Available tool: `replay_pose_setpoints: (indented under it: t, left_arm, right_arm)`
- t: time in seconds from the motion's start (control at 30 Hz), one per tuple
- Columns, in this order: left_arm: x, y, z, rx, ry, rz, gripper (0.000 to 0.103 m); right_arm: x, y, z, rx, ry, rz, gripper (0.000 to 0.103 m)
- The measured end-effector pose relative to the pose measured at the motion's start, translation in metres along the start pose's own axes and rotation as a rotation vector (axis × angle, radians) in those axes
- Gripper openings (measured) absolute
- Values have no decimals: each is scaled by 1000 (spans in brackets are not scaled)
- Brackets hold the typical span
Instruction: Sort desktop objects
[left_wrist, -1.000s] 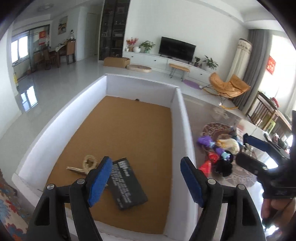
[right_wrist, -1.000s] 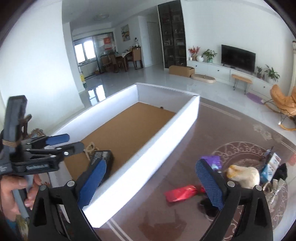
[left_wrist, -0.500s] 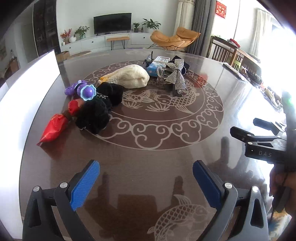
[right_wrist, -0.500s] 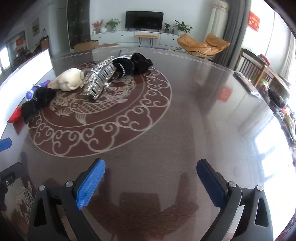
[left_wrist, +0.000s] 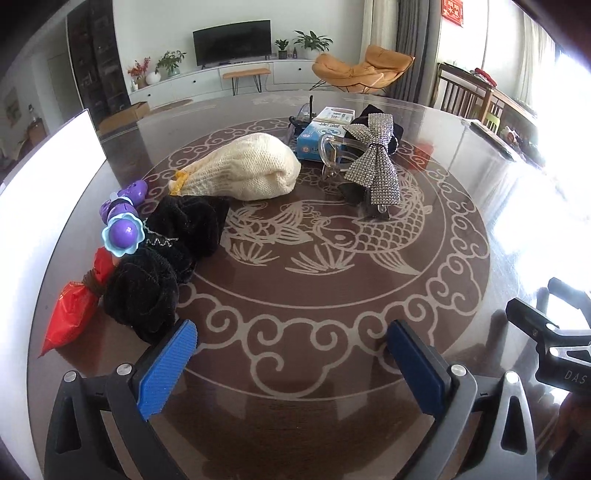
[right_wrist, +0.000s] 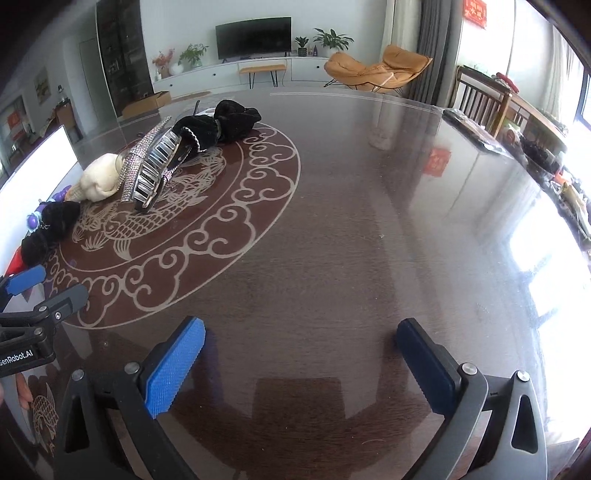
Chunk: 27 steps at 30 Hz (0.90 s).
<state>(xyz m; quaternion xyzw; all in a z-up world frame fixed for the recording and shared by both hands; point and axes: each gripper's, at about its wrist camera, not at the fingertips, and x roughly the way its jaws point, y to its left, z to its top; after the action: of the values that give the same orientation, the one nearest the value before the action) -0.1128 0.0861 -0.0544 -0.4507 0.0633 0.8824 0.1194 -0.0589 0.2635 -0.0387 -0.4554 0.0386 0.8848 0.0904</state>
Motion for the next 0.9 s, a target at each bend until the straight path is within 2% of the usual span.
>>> replay_pose_setpoints:
  t: [0.9]
  left_arm:
    - [0, 1, 0, 0, 0, 0, 103]
  right_arm:
    - [2, 1, 0, 1, 0, 2, 103]
